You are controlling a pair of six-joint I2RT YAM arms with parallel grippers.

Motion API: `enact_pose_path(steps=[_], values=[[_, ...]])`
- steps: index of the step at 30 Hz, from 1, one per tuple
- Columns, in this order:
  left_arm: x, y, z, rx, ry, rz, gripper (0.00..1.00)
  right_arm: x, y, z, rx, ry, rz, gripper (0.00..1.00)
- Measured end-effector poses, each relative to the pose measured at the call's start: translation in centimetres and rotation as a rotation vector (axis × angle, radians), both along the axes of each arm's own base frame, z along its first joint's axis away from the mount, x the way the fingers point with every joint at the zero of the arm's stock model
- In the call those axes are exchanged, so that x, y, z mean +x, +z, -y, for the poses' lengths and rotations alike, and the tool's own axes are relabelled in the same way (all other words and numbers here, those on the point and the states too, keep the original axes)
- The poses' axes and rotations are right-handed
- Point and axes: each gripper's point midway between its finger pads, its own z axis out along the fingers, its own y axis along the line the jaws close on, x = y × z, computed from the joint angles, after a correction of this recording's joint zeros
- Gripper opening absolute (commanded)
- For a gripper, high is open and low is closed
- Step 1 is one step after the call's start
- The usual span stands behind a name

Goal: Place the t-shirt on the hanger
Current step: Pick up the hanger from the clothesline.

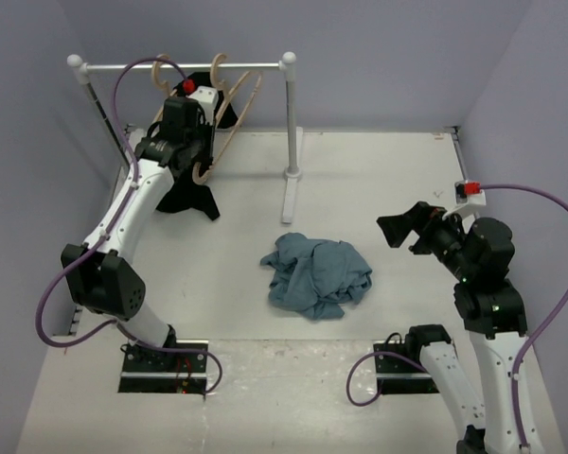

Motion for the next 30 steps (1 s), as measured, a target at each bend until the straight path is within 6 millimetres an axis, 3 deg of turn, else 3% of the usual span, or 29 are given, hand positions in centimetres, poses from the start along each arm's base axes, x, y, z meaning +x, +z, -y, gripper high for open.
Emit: enact_pose_path(steps=[2,5,14,18,21,26,30], values=[[-0.1,0.2,0.1,-0.006,-0.006,0.004,0.11,0.1,-0.2,-0.2,0.004,0.012,-0.009,0.99],[-0.2,0.6,0.3,-0.015,-0.018,0.012,0.01,0.2,-0.4,-0.4,0.008,0.021,-0.017,0.99],[-0.8,1.9,0.9,-0.048,-0.042,0.035,0.0,0.4,-0.7,-0.7,0.019,0.034,-0.02,0.99],[-1.9,3.5,1.5,-0.111,-0.058,0.057,0.0,1.3,-1.4,-1.2,0.027,0.061,-0.025,0.99],[-4.0,5.2,2.1,-0.191,-0.075,0.094,0.0,2.1,-3.4,-2.3,0.04,0.123,-0.095,0.99],[-10.0,7.3,3.0,-0.343,-0.143,0.171,0.0,3.5,-8.6,-4.9,-0.008,0.223,-0.29,0.94],[-14.7,5.2,2.9,-0.39,-0.188,0.176,0.0,1.7,-12.8,-9.3,-0.137,0.348,-0.41,0.79]])
